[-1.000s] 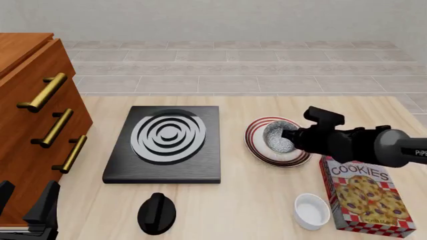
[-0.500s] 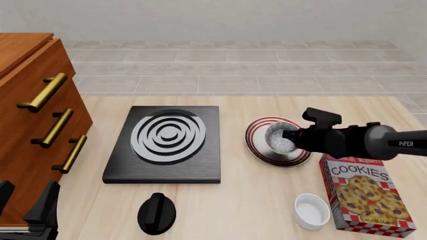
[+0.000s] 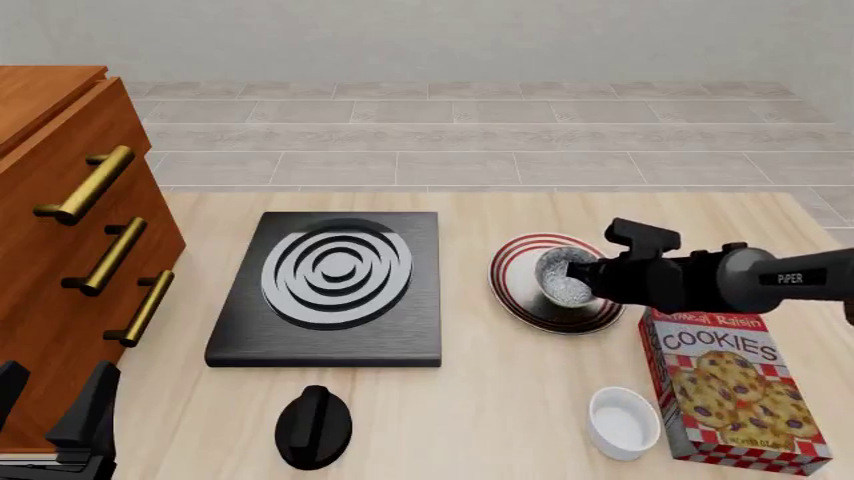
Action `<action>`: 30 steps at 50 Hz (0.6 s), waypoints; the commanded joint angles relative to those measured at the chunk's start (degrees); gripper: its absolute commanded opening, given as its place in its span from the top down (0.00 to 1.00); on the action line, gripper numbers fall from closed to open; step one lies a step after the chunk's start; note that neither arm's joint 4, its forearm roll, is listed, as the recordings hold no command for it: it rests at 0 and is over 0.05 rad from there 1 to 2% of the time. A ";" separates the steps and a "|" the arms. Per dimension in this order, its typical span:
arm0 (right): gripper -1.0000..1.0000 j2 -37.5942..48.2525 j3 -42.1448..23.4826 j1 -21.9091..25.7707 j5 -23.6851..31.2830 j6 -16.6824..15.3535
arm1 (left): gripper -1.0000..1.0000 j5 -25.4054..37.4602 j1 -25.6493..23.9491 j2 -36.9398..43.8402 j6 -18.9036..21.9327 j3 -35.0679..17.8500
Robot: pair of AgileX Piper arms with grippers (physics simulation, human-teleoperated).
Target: Pick the akita bowl next to the ramekin and place it on the plate.
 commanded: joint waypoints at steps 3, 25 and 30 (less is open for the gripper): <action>1.00 0.83 -0.66 -0.03 -0.67 -0.69 | 0.00 0.00 0.00 0.00 0.00 0.00; 0.00 -0.95 -0.86 0.07 0.15 -1.00 | 0.00 0.00 -0.01 0.01 0.02 0.00; 0.00 -2.06 -1.11 0.20 0.92 -0.95 | 0.00 0.00 -0.01 0.00 0.00 0.00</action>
